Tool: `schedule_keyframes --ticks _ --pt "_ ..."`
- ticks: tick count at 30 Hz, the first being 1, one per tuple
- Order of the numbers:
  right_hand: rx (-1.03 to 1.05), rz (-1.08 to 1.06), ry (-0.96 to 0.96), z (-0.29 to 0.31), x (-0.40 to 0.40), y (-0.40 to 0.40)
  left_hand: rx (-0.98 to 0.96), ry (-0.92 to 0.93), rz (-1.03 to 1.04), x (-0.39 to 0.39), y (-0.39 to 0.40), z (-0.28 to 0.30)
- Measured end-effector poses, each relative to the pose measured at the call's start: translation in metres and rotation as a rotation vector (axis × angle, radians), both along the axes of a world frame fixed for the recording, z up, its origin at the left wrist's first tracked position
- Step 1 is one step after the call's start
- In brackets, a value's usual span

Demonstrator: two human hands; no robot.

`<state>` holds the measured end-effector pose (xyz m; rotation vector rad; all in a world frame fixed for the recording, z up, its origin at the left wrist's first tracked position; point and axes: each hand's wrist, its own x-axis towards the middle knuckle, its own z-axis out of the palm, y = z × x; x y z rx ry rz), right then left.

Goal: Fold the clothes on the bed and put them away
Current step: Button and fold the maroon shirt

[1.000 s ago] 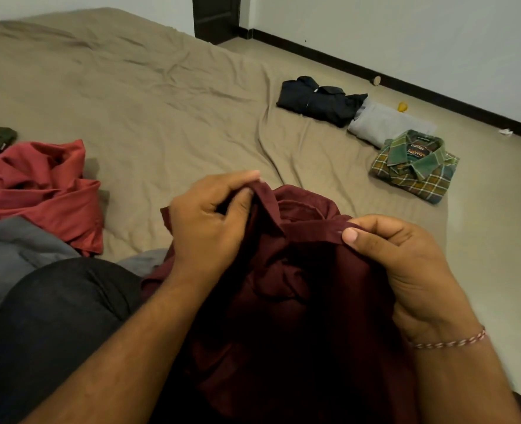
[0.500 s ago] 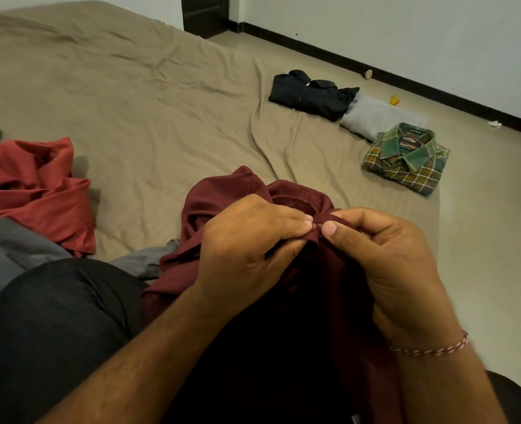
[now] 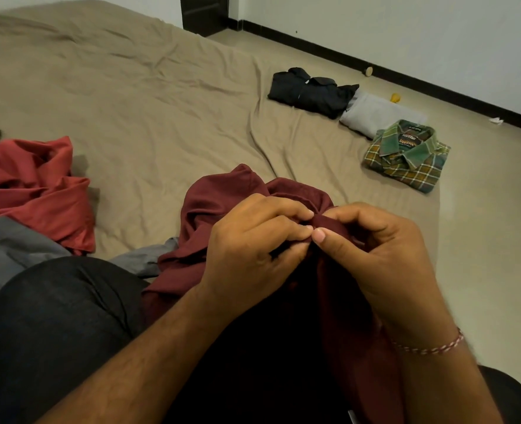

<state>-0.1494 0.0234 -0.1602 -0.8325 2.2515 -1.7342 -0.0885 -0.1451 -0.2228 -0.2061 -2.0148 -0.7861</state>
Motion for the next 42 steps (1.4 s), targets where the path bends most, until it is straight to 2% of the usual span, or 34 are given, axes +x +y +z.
schedule_keyframes --ticks 10,15,23,32,36,42 --pt "-0.021 0.027 0.061 -0.014 -0.010 0.009 0.058 -0.113 -0.205 -0.002 -0.004 0.002" --pt "-0.074 0.007 0.093 -0.018 -0.008 0.005 0.129 -0.173 -0.174 -0.002 -0.006 0.002" --pt "-0.211 -0.025 0.010 -0.030 -0.003 -0.001 0.111 -0.121 -0.098 -0.002 -0.006 0.002" --pt "-0.209 -0.005 0.194 -0.041 -0.003 0.001 -0.037 -0.122 -0.076 -0.002 -0.005 -0.001" --pt "-0.154 -0.021 0.338 -0.040 -0.001 -0.001 -0.011 -0.076 -0.023 0.001 -0.003 -0.004" --pt "-0.244 -0.042 0.273 -0.041 0.006 -0.008 0.008 -0.050 -0.008 0.002 -0.004 -0.002"
